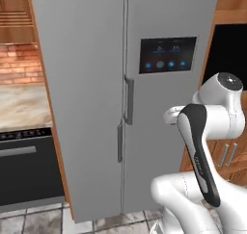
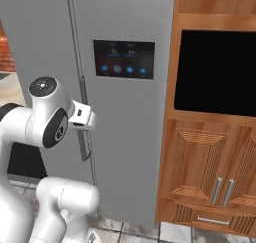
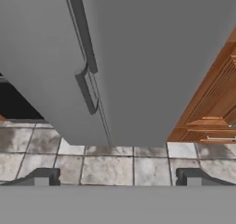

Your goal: Retrieve the peach and banana from the fridge and place them into the bowl on the dining table.

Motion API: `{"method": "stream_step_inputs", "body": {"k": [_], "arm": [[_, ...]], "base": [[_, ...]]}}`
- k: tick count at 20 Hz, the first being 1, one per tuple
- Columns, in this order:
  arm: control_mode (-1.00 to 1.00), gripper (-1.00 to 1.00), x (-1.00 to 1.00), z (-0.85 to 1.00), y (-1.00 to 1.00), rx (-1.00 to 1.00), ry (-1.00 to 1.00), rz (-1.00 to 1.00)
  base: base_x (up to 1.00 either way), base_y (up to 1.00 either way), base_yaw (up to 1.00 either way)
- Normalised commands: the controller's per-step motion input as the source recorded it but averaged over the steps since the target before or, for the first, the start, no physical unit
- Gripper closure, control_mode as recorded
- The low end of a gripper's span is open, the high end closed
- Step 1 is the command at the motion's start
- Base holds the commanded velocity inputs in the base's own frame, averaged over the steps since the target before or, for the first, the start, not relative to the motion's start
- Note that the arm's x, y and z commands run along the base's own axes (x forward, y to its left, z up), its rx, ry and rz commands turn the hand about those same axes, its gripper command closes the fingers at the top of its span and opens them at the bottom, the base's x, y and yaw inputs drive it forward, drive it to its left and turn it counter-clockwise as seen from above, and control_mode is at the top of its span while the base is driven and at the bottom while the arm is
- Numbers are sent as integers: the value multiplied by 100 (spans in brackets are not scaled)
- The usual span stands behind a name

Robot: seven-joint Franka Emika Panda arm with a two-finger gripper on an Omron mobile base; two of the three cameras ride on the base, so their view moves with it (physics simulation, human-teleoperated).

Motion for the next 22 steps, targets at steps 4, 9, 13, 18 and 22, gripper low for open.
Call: {"method": "stream_step_inputs", "body": {"k": [4, 9, 13, 18, 22], "arm": [[100, -100, 0, 0, 0, 0, 0, 0], [100, -100, 0, 0, 0, 0, 0, 0], [100, -100, 0, 0, 0, 0, 0, 0], [100, -100, 0, 0, 0, 0, 0, 0], [-100, -100, 9, 0, 3, 0, -11, 0]], "base": [[-14, 53, 0], [-43, 30, 0], [-70, 17, 0], [-28, 10, 0], [0, 0, 0]]}}
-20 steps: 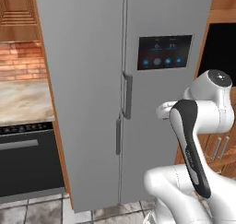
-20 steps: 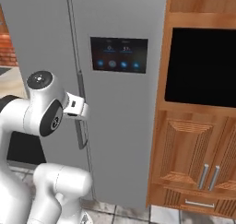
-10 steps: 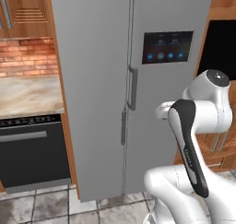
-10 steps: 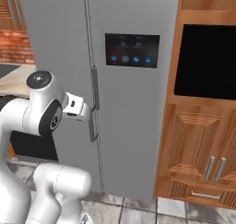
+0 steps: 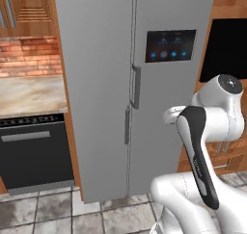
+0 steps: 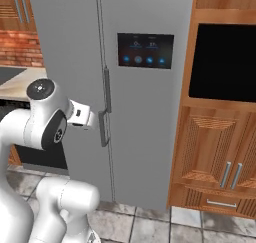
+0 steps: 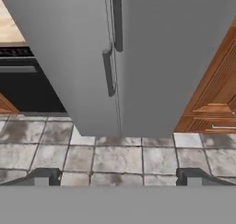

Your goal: Retrieve the peach and banana from the fridge and place them into the bowl on the dining table.

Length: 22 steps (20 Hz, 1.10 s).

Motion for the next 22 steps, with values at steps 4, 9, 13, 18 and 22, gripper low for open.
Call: {"method": "stream_step_inputs", "body": {"k": [4, 9, 13, 18, 22], "arm": [[-100, -100, 19, 0, 1, 0, -14, 0], [-100, -100, 15, 6, 0, -5, -24, 0], [-100, -100, 23, 26, 6, -14, -32, 0], [-100, -100, 32, 52, 11, -15, -22, 0], [-100, -100, 67, 13, 11, -2, -3, -1]], "base": [[0, 0, 0], [0, 0, 0], [0, 0, 0], [0, 0, 0], [0, 0, 0]]}}
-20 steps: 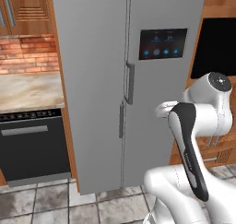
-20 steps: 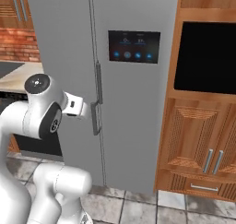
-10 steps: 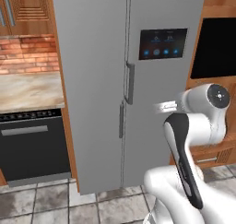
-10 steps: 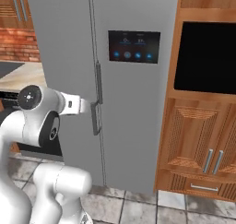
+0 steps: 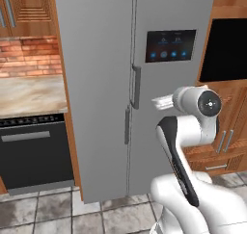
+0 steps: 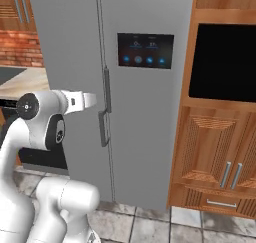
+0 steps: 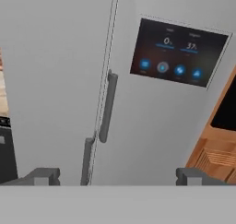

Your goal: Retrieve the peach and banana from the fridge and place them into the bowl on the dining table.

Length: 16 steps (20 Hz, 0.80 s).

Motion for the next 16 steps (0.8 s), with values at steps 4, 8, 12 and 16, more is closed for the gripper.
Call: {"method": "stream_step_inputs", "body": {"k": [4, 8, 12, 16], "arm": [[-100, -100, 58, 0, 6, 14, 1, -6], [-100, -100, 41, 3, 0, 21, 11, -7], [-100, -100, 19, 1, 6, 19, 14, -1], [-100, -100, 11, 0, 2, 12, 5, 0]], "base": [[0, 0, 0], [0, 0, 0], [0, 0, 0], [0, 0, 0]]}}
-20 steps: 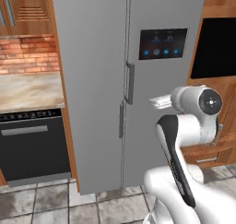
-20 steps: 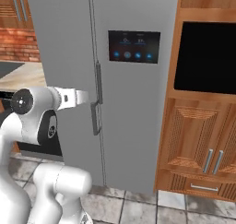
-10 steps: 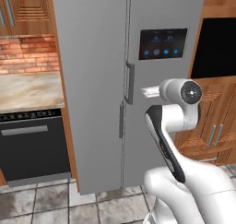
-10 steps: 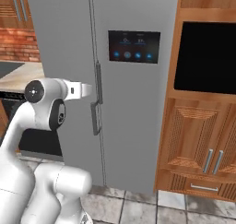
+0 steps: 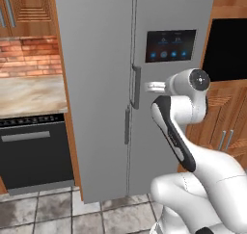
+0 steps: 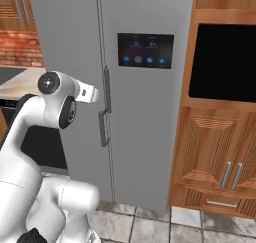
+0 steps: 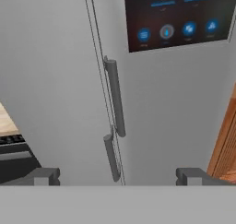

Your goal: Retrieve the peach and banana from the fridge and place them into the bowl on the dining table.

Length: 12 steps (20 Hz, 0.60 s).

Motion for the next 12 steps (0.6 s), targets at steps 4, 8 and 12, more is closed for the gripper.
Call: {"method": "stream_step_inputs", "body": {"k": [4, 8, 12], "arm": [[-100, -100, 29, 0, 0, 0, 3, 0], [-100, -100, 38, -12, 0, 0, 0, 3], [-100, -100, 42, -29, 0, 0, 0, 2]], "base": [[0, 0, 0], [0, 0, 0], [0, 0, 0]]}}
